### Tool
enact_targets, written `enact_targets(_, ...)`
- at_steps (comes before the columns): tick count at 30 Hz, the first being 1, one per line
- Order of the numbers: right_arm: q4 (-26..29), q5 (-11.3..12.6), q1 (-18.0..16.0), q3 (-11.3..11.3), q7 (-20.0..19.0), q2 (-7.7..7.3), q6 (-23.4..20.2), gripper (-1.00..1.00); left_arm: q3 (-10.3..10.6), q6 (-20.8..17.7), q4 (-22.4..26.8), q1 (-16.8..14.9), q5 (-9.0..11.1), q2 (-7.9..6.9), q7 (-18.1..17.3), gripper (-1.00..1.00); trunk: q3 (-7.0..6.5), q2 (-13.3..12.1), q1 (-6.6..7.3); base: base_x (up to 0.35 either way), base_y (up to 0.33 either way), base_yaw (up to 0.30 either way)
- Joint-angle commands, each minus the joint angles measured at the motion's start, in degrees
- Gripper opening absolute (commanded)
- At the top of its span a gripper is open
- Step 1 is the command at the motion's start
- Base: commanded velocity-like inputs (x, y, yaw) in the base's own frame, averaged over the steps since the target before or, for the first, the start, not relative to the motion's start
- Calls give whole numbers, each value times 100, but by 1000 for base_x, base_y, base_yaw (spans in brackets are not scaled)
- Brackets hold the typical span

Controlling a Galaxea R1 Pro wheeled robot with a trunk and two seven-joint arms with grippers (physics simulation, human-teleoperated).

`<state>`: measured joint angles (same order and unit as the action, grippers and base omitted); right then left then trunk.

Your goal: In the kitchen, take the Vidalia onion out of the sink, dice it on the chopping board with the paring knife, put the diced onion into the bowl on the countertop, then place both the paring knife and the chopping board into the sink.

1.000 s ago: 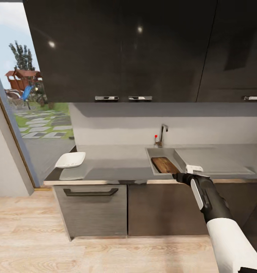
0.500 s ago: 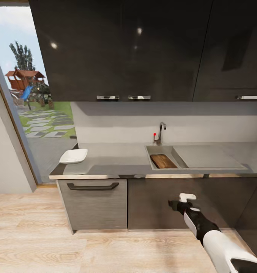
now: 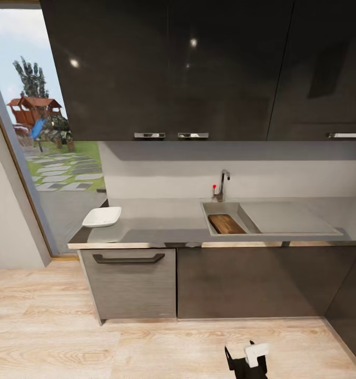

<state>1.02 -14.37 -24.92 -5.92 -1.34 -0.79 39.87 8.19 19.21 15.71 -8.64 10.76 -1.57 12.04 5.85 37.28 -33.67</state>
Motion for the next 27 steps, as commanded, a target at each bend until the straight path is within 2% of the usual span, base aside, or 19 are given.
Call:
enact_targets(1,-5,-43,-1,-49,-14,3,25,100,53,19,-3,-5,51,-12,28,100,10,8,-2,0,0,0)
enact_targets(27,7,-39,5,-84,134,-4,39,100,68,153,-120,-3,58,-18,18,100,10,8,-2,0,0,0)
